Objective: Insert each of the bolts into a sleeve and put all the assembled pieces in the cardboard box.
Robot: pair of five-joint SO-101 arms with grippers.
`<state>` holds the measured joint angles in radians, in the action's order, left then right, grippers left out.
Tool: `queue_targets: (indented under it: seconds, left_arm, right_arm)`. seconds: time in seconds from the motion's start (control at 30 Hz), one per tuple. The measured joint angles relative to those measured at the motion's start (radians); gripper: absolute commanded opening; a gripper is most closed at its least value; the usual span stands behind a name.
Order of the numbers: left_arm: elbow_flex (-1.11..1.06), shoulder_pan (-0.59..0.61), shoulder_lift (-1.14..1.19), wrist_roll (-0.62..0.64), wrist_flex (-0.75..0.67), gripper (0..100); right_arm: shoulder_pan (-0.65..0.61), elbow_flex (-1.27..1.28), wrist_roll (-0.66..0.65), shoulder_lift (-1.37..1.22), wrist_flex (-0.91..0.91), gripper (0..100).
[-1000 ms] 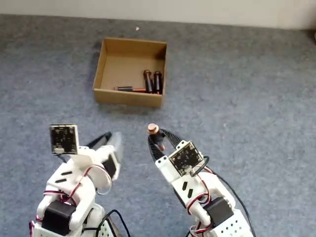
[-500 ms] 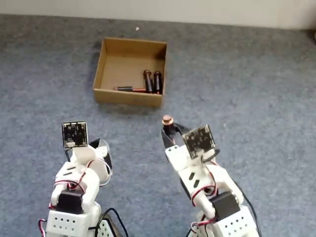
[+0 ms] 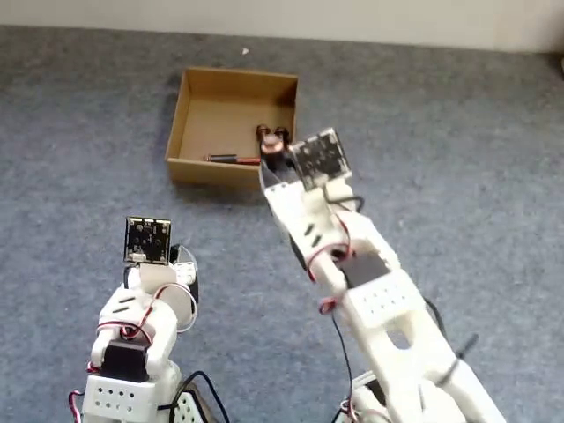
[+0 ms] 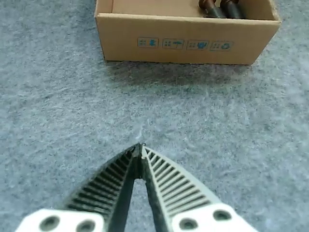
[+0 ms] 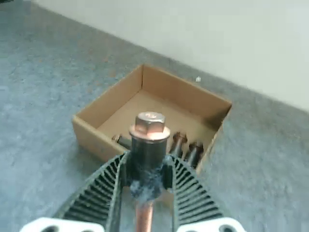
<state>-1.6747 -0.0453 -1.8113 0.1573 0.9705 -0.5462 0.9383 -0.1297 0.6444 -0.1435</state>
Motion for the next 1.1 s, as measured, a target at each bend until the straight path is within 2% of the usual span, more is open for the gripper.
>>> queue_targets:
  seconds: [0.37, 0.5, 0.7, 0.83, 0.97, 1.1]
  left_arm:
    - [0.0, 0.0, 0.0, -0.005, 0.014, 1]
    - [0.0, 0.0, 0.0, -0.009, 0.025, 1]
    - [0.0, 0.0, 0.0, -0.009, 0.025, 1]
    - [0.0, 0.0, 0.0, -0.009, 0.025, 1]
    - [0.0, 0.0, 0.0, -0.009, 0.025, 1]
    - [0.0, 0.0, 0.0, -0.009, 0.025, 1]
  right_arm:
    - [0.0, -0.084, 0.0, -0.535, 0.606, 0.4]
    - [0.011, -0.132, 0.0, -0.692, 0.749, 0.4]
    - [0.041, -0.184, 0.0, -0.824, 0.792, 12.4]
    - [0.041, -0.187, 0.002, -0.835, 0.795, 12.6]
    - [0.041, -0.195, 0.002, -0.833, 0.801, 9.2]
    - [0.041, -0.186, 0.002, -0.799, 0.807, 0.2]
